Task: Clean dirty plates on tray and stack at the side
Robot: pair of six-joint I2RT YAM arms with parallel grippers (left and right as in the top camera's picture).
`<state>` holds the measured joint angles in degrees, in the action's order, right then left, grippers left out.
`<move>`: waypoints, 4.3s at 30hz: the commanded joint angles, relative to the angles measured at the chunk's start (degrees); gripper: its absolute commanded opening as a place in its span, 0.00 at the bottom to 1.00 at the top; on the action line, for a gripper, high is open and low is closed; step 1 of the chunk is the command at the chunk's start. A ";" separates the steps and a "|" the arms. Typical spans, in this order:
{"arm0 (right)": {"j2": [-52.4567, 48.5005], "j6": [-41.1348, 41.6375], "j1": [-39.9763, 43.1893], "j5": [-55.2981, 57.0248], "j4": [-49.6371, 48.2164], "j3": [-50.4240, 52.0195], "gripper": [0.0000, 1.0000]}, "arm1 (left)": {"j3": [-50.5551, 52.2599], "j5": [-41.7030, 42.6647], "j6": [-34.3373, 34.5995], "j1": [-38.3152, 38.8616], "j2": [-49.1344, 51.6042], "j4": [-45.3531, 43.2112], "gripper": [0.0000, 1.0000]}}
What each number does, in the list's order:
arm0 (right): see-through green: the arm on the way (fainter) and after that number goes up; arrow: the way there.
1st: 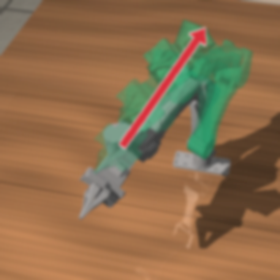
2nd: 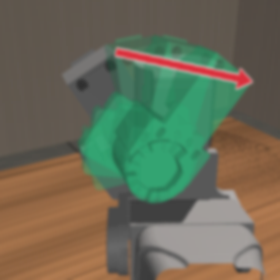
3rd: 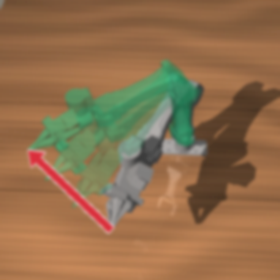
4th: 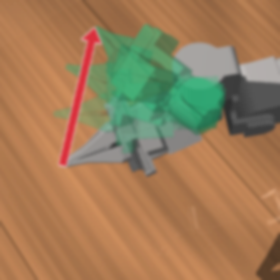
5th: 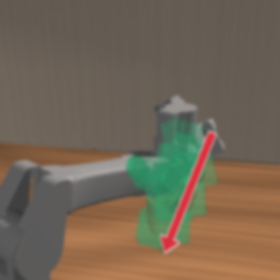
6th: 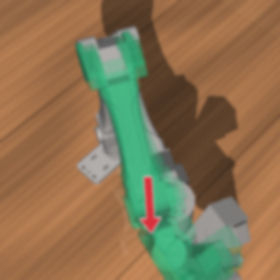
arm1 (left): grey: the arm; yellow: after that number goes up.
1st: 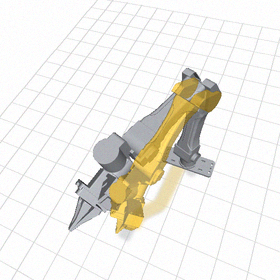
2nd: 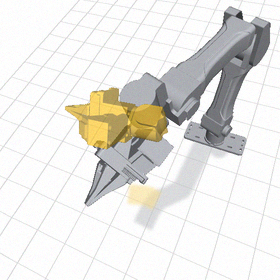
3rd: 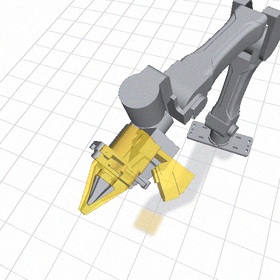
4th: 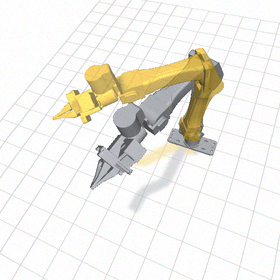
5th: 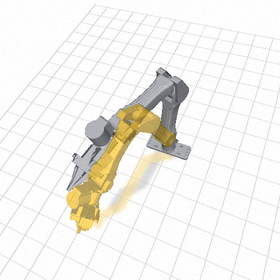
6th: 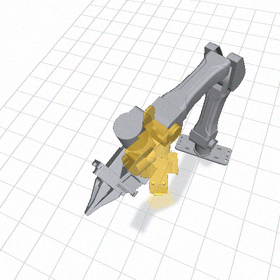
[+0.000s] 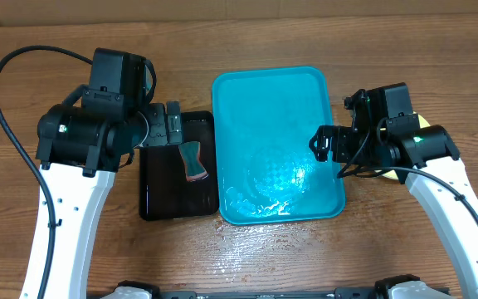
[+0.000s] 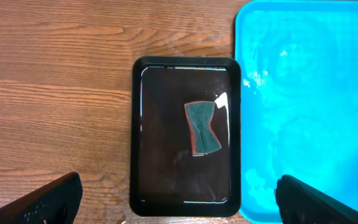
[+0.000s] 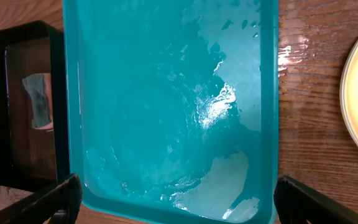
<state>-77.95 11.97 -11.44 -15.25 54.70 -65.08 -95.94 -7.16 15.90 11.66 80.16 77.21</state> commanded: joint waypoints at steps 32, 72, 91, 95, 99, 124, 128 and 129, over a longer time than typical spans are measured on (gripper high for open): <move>37.09 -6.47 0.09 9.62 -29.24 20.00 1.00 | -0.90 -0.92 -0.52 0.37 0.42 0.11 1.00; 77.79 -6.05 2.10 11.76 -57.61 64.63 1.00 | -0.90 -0.92 -0.52 0.37 0.42 0.11 1.00; 77.57 -6.05 2.10 11.80 -50.14 64.61 1.00 | -0.90 -0.92 -0.52 0.37 0.42 0.11 1.00; 77.57 -6.05 2.08 11.80 -50.14 64.61 1.00 | -0.90 -0.92 -0.52 0.37 0.42 0.13 1.00; 77.57 -6.05 2.10 11.80 -50.14 64.61 1.00 | -0.90 -0.98 -0.66 0.37 0.15 0.74 1.00; 77.57 -6.05 2.10 11.80 -50.14 64.61 1.00 | 39.21 14.64 -23.61 -11.69 -39.10 -41.11 1.00; 77.57 -6.05 2.10 11.80 -50.14 64.61 1.00 | 51.12 14.49 -19.50 -13.92 -47.71 -51.19 1.00; 77.57 -6.05 2.08 11.80 -50.14 64.61 1.00 | 53.92 14.47 -18.25 -14.53 -49.88 -53.24 1.00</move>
<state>-0.69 5.96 -9.72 -4.05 4.75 -1.04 -49.36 5.06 -2.76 -1.04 35.66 27.51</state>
